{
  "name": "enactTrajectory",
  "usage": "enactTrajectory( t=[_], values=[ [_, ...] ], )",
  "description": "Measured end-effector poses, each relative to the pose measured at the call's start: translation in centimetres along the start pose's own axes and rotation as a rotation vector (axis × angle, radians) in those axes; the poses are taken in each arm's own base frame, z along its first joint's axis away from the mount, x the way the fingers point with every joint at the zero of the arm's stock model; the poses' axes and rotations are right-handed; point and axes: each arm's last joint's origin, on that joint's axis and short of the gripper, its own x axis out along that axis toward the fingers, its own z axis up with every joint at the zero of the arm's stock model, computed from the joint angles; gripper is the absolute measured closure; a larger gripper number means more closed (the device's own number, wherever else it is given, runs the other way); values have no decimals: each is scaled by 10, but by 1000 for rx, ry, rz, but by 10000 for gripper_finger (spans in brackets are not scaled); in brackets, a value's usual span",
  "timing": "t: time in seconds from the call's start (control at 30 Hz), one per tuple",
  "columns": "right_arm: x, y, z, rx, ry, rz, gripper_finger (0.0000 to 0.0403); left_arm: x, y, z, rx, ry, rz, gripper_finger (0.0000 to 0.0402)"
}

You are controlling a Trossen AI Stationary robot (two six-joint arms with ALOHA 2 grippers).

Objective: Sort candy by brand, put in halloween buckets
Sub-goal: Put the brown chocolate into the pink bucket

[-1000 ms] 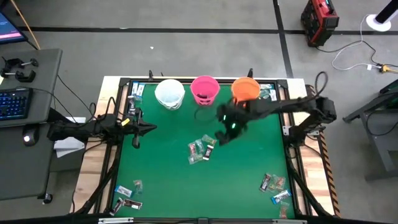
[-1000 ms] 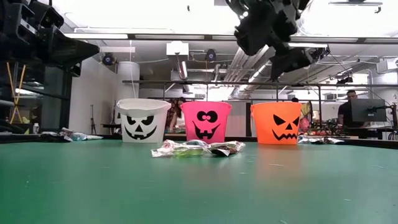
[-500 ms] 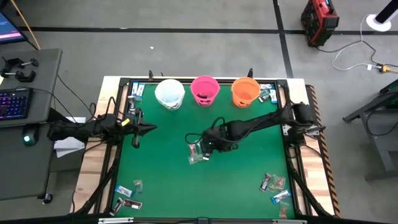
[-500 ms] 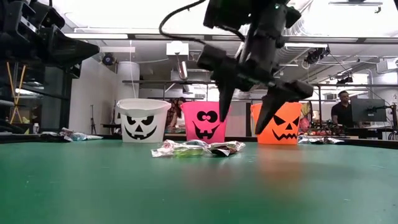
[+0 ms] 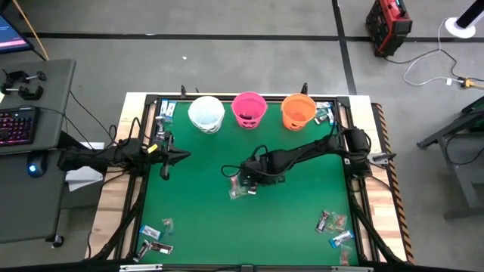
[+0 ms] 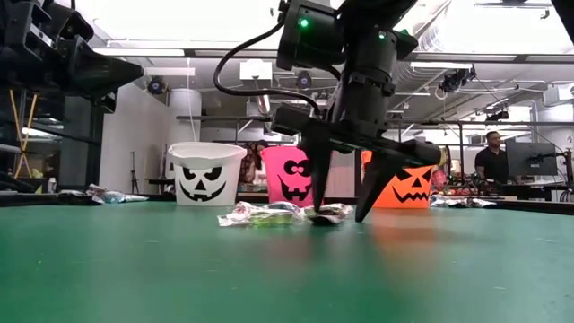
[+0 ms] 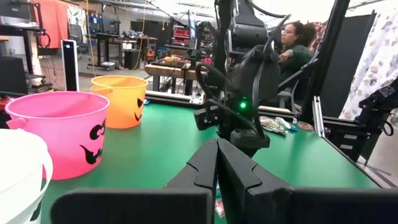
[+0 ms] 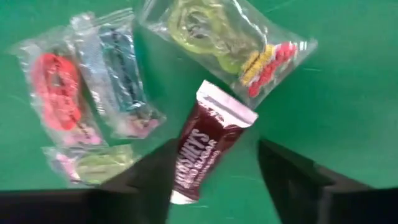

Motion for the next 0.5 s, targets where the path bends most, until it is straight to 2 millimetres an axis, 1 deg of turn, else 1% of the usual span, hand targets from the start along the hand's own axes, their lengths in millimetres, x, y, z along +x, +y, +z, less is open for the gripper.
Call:
enactTrajectory(
  t=[0.07,0.13,0.17,0.2,0.27,0.33,0.37,0.43,0.5],
  values=[
    [0,-1,0,-22,-2,-6,262,0,0,0,-32,0,-7,401],
    [0,0,0,-63,-3,4,342,0,-1,1,-127,-6,-34,401],
    [0,1,0,-88,-3,6,371,0,-1,2,-183,-17,-43,401],
    [0,1,0,-114,8,7,384,0,-2,4,-244,-36,-52,401],
    [-5,-1,-1,-149,59,2,379,-1,-2,10,-367,-96,-63,401],
    [-18,-7,-6,-198,93,-20,379,-2,-2,19,-468,-178,-84,401],
    [-30,-8,-7,-220,99,-10,385,-3,-3,23,-500,-222,-103,401],
    [-62,-11,-9,-254,95,42,398,-6,-3,32,-538,-315,-142,401],
    [-93,-14,-4,-266,47,119,396,-8,-4,41,-557,-378,-156,401]
  ],
)
